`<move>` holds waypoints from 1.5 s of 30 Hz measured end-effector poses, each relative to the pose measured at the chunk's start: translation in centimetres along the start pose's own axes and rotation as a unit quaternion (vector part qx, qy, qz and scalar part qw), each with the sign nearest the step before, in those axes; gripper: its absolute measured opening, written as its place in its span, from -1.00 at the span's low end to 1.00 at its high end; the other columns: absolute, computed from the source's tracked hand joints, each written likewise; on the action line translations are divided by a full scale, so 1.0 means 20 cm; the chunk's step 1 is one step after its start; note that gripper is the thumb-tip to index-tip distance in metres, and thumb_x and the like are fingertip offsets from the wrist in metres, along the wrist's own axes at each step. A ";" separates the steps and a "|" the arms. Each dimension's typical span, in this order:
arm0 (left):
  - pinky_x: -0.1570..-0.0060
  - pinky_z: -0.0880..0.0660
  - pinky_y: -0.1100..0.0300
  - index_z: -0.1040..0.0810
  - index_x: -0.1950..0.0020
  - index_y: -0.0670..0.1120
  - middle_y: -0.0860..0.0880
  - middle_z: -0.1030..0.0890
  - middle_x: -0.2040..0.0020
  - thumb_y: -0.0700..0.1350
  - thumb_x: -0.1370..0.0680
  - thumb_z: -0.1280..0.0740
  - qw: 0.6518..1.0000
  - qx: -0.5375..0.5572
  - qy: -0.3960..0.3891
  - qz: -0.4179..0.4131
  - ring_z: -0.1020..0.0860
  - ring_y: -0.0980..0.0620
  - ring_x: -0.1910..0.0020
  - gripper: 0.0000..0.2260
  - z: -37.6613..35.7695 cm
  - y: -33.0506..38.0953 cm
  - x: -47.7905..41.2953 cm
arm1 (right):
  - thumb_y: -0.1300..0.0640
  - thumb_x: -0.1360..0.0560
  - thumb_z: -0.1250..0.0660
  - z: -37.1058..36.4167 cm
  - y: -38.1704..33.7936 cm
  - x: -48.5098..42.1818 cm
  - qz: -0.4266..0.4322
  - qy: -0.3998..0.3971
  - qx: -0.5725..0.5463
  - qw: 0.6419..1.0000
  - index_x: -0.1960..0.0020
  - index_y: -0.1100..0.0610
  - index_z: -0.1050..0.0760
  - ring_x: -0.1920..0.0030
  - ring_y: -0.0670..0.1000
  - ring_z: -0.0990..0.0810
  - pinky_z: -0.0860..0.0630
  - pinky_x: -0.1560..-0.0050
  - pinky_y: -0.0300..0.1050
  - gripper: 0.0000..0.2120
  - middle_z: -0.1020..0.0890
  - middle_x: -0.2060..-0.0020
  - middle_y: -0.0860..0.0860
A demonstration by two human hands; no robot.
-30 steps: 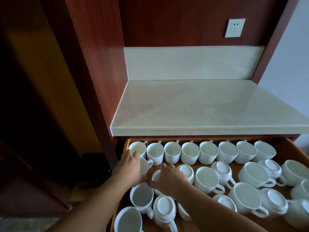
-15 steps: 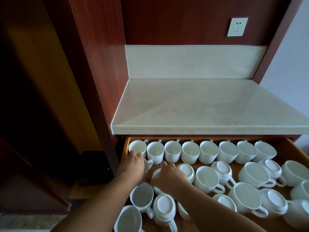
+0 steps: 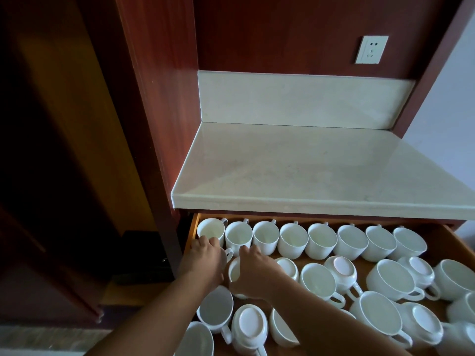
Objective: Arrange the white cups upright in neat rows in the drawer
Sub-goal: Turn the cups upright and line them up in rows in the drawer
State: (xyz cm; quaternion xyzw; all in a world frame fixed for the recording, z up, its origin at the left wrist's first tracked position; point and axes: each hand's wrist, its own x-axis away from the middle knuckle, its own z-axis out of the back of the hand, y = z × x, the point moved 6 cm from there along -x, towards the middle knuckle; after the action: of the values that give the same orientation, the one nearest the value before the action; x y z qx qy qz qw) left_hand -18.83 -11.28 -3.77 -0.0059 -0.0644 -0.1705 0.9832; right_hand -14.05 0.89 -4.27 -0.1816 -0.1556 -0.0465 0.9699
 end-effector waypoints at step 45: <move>0.19 -0.38 0.16 -0.58 -0.07 -0.06 -0.04 -0.58 -0.08 -0.23 -0.61 -0.32 0.995 -0.014 -0.027 -0.093 -0.59 -0.04 -0.01 -0.90 -0.07 -0.06 0.01 | -0.09 -0.42 -0.49 -0.02 0.07 -0.01 -0.032 0.068 -0.047 0.996 -0.31 0.17 -0.33 -0.23 0.18 -0.53 -0.49 -0.18 -0.01 -0.38 -0.41 -0.23 0.11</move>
State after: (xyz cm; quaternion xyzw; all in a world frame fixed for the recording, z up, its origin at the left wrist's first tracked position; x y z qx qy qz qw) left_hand -18.90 -12.61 -5.11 -0.0183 -0.0887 -0.2621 0.9608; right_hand -13.93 2.00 -5.15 -0.2184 -0.0927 -0.0966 0.9666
